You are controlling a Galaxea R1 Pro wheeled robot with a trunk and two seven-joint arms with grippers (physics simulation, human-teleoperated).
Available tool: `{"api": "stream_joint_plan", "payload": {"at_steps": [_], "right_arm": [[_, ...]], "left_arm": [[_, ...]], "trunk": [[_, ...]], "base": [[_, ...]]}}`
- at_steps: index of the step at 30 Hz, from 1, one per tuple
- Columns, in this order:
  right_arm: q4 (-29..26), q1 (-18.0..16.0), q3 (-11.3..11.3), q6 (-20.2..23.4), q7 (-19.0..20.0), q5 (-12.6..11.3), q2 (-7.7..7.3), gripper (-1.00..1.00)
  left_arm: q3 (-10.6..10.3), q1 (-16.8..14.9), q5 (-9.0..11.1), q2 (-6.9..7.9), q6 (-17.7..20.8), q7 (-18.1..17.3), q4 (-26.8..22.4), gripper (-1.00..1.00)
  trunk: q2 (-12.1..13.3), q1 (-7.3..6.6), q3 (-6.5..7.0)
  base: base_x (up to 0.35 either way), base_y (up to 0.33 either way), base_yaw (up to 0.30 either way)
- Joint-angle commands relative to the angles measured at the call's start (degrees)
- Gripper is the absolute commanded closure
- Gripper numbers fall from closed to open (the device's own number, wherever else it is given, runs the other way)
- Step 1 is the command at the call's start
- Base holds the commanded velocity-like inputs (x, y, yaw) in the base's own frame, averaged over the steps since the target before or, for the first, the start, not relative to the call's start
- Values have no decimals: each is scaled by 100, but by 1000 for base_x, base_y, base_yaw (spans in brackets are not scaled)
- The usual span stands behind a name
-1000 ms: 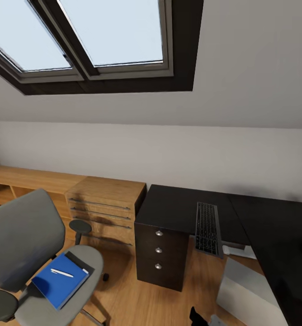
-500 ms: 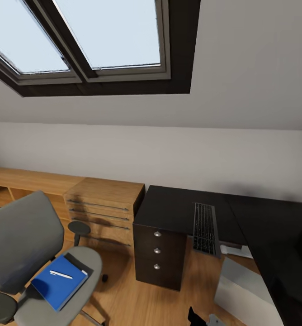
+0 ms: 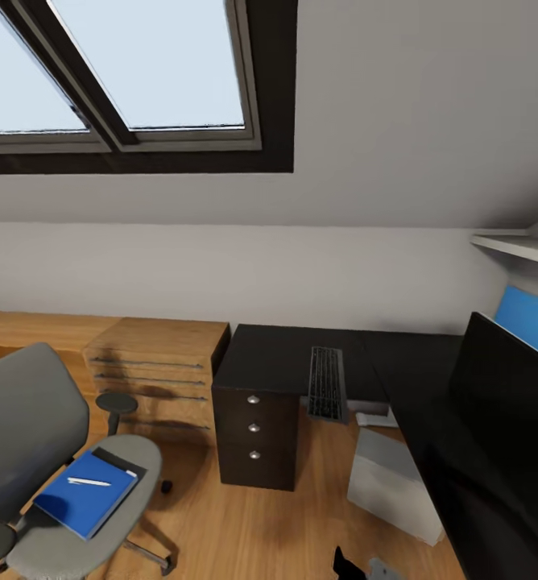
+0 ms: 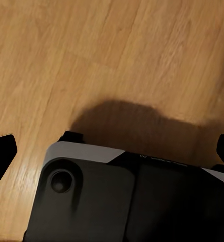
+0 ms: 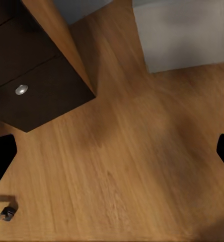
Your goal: In the bedroom, organize the workspace by keeping the computer under the desk, ensuring the monitor is on the desk, placing the keyboard on the desk next to the monitor, placing the mouse on the desk next to the keyboard, moving the folder from the swivel chair onto the desk next to the mouse, stacking the notebook on top of the folder with the pen on top of the notebook, and positioning the swivel chair next to the desk.
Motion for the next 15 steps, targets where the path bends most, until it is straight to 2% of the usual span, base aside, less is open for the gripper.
{"api": "stream_joint_plan", "payload": {"at_steps": [1,8,15], "right_arm": [[6,-6,-15,-18,8,43,4,-100],[7,-6,-15,-19,8,335,5,-100],[7,-6,-15,-19,8,405,6,-100]], "left_arm": [[-41,-1,52,7,21,52,-14,-100],[-41,-1,53,10,17,46,-9,-100],[-41,-1,53,10,16,44,-8,-100]], "trunk": [[31,-24,7],[312,-177,133],[593,-331,258]], "base": [[-334,0,-253],[-334,0,-217],[-335,0,-61]]}}
